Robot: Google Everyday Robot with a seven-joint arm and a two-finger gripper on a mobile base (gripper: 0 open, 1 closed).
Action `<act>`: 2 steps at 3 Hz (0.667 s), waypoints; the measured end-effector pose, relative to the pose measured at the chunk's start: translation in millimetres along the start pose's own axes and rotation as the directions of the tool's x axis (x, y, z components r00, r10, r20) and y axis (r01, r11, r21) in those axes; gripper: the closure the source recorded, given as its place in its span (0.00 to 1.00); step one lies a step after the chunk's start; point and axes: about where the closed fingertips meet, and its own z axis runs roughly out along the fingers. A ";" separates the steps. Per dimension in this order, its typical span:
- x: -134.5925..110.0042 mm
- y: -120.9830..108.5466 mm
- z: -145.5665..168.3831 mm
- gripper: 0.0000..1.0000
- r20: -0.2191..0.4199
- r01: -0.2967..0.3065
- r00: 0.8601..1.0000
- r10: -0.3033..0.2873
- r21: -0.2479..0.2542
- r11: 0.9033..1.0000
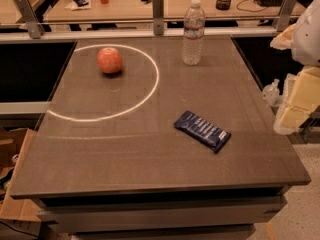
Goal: Move rxbar blueberry near water bottle
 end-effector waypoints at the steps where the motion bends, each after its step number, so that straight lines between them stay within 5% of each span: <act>1: 0.0 0.0 0.0 0.00 0.000 0.000 1.000 0.000 0.000 1.000; 2: 4.9 9.0 0.1 0.00 0.049 -0.131 0.990 0.134 -0.052 0.990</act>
Offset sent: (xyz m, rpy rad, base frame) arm -0.0269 -0.0071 -0.0122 0.3078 0.1879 -0.3231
